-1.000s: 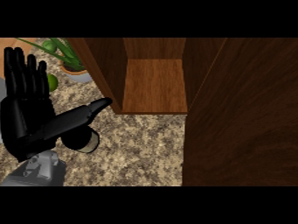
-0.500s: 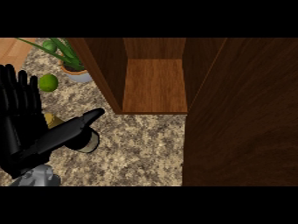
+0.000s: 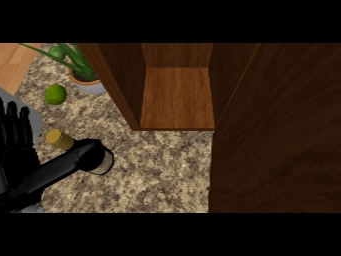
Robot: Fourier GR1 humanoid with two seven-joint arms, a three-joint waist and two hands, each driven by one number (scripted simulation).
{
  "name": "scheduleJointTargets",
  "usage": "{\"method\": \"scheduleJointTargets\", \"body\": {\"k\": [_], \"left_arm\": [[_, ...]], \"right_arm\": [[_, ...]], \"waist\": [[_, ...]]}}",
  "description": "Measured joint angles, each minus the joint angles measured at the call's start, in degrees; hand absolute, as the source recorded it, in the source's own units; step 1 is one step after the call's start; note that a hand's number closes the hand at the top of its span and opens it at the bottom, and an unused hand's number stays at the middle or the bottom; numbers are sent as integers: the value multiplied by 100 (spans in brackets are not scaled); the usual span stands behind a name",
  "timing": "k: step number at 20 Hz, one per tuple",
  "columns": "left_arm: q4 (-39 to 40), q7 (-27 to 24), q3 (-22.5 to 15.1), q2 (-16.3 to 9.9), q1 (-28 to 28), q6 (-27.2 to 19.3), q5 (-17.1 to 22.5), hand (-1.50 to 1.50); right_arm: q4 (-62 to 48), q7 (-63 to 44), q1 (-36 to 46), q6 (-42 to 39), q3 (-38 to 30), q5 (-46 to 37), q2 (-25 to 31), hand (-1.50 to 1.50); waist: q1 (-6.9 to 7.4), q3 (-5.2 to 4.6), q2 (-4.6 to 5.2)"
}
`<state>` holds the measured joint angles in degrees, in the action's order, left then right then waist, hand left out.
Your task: Pick up the wine, place it into the cabinet and close the cabinet
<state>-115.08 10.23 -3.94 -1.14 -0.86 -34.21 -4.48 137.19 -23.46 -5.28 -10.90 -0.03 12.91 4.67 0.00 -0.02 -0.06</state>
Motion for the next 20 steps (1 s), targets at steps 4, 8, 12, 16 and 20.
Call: {"method": "scheduleJointTargets", "body": {"k": [4, 8, 12, 16, 20], "left_arm": [[146, -291, 199, -21, -291, 228, 288, -150], [358, -698, 138, 48, -591, 263, 455, -150], [640, -1114, 440, 27, -801, 579, 843, -150], [939, -1534, 445, 80, -1033, 665, 1035, -150], [1440, -1918, 634, 67, -1021, 916, 1250, -150]], "right_arm": [[-7, -69, 96, 33, 13, -28, -30, -150], [-122, 8, 177, -41, -103, 19, -24, -150], [-106, 117, 59, -100, -58, 5, -97, -150], [-17, -57, 27, -97, -11, 64, -80, -150], [-61, 13, 44, -149, -59, 76, -91, -150]], "waist": [[2, 1, 1], [4, 1, 2], [3, 1, 2], [1, 0, 0], [-1, 1, 2]]}}
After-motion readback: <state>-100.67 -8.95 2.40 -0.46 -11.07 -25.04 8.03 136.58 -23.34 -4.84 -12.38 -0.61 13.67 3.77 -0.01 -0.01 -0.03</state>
